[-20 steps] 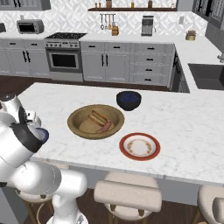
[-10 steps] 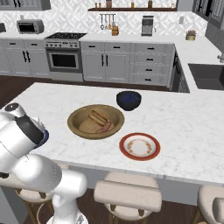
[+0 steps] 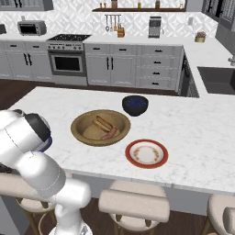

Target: Place one bun and one sausage from the bowl on each plate.

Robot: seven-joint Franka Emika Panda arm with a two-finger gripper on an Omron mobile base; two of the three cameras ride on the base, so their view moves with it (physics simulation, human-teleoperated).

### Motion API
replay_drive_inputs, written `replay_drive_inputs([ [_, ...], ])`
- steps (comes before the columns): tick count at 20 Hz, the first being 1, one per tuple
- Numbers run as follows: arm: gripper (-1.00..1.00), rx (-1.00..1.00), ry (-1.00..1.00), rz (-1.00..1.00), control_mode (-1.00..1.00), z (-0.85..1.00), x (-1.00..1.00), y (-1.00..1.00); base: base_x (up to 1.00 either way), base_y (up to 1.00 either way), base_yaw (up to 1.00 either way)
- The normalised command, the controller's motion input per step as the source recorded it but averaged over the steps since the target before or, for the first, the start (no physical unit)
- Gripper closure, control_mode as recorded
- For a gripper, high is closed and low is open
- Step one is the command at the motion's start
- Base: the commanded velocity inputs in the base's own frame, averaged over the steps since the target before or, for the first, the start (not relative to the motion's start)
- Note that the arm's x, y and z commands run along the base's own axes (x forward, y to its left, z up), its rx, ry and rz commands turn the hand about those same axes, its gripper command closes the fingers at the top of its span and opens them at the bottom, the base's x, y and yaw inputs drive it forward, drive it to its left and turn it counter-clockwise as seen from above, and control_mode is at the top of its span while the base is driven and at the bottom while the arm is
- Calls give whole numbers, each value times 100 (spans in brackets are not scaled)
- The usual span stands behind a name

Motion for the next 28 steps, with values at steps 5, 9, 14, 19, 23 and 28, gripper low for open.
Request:
replay_drive_inputs([
  [5,-100,0,0,-2,-100,-4,9,16,0,0,0],
  [9,-100,0,-1,-4,-100,-5,0,3,0,0,0],
  [14,-100,0,0,-1,-100,2,-2,-2,0,0,0],
  [19,-100,0,0,0,-100,26,-23,-18,0,0,0],
  [23,-100,0,0,0,-100,68,-23,-39,0,0,0],
  [28,-100,0,0,0,-100,76,-3,-89,0,0,0],
])
